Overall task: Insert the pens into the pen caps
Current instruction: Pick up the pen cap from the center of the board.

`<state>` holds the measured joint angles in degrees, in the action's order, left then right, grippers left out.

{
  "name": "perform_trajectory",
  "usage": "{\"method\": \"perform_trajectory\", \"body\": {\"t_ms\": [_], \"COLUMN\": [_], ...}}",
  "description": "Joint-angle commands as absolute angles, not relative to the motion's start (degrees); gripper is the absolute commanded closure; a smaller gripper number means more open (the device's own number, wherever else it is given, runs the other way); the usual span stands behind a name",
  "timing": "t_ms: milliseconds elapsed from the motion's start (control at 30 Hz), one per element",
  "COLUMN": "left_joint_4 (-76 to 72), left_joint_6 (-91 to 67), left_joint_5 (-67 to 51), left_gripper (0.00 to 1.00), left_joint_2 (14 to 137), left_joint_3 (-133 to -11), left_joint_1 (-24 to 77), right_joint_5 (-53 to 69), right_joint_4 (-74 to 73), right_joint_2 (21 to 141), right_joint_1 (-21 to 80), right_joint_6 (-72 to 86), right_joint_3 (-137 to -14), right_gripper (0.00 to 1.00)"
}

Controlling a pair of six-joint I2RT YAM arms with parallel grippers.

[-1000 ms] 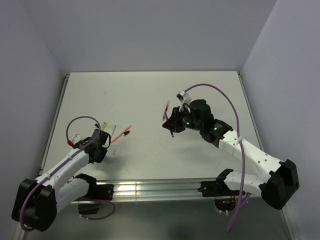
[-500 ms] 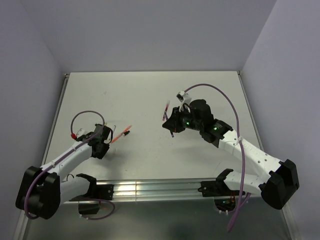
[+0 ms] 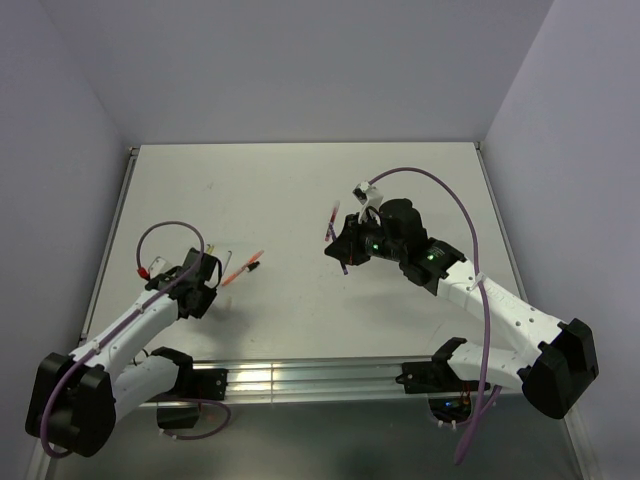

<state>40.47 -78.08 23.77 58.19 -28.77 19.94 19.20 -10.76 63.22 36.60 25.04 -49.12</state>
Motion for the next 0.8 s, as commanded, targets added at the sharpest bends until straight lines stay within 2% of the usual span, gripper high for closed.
{"method": "perform_trajectory", "body": {"t_ms": [0, 200, 767], "left_joint_4": [42.19, 41.84, 39.64], "left_joint_6": [-78.13, -78.84, -78.22], "left_joint_5": [23.73, 22.85, 22.33], "left_gripper": [0.70, 0.73, 0.72], "left_joint_2": [57.66, 57.83, 61.17], "left_joint_3": [-29.09, -28.13, -27.77], "left_joint_1": [19.69, 19.69, 19.69], "right_joint_5": [19.86, 20.04, 20.21], "right_joint_4": [-9.49, -9.49, -9.58], "right_joint_2": [62.49, 62.58, 62.84], "right_joint_1": [36.30, 36.39, 36.39], "right_joint_6": [24.96, 24.87, 24.79], "right_joint_3": [-49.22, -49.22, -49.22], "right_gripper": [1.00, 1.00, 1.00]}}
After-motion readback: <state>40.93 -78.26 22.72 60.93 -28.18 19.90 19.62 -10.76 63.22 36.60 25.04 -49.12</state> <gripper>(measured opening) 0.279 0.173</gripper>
